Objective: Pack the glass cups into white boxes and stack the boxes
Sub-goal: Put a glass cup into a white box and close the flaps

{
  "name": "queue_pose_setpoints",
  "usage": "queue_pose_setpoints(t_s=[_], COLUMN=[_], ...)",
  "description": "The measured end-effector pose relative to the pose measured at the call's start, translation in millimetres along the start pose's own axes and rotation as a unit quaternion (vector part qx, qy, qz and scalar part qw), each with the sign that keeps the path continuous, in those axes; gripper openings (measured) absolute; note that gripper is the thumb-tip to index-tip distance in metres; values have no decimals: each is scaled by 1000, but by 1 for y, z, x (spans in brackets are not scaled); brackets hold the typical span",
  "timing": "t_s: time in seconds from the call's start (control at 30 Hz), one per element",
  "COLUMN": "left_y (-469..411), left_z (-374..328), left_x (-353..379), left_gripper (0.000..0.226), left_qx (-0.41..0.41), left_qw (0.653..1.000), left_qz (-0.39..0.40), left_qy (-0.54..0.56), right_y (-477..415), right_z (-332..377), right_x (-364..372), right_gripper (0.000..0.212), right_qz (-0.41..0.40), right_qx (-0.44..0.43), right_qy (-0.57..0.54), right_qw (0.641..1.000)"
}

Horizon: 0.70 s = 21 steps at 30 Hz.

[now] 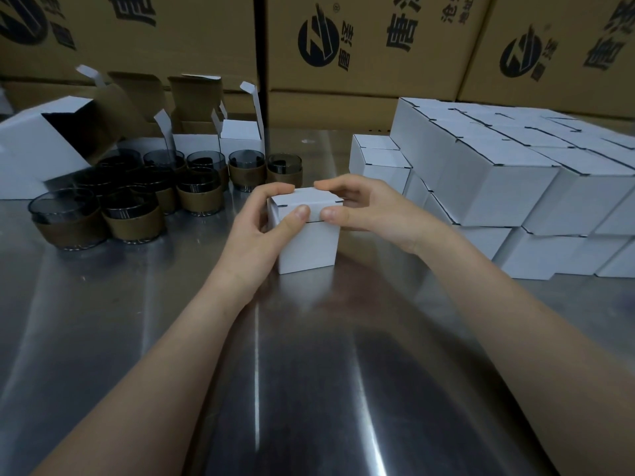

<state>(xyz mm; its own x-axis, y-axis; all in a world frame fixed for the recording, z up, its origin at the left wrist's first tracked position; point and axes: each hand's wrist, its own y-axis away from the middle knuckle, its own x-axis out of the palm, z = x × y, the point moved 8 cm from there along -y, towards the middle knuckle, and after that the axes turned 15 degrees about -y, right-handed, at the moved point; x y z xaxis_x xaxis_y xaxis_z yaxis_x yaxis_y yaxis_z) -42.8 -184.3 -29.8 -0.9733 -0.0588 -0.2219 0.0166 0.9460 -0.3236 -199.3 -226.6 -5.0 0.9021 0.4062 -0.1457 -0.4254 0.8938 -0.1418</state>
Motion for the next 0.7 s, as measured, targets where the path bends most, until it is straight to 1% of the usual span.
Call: queue_pose_setpoints(t_s=[0.2,0.33,0.53,0.7], left_y=[1,2,3,2], left_z=[-1,-2,-1,3], left_x=[4,4,6,6], left_gripper=[39,40,42,39], left_qx=[0,-5,-7,-18], left_qw=[1000,1000,999,999], left_qz=[10,15,30,30], left_qy=[7,-4,-7,-7], right_y=[3,5,3,2], right_z=[3,1,0,-2], right_x=[2,2,2,3], right_gripper=[39,27,25,27], right_qz=[9,8,-4,4], right_qx=[4,24,34,48], right_qy=[3,-20,-16,-34], right_qw=[1000,999,999,998])
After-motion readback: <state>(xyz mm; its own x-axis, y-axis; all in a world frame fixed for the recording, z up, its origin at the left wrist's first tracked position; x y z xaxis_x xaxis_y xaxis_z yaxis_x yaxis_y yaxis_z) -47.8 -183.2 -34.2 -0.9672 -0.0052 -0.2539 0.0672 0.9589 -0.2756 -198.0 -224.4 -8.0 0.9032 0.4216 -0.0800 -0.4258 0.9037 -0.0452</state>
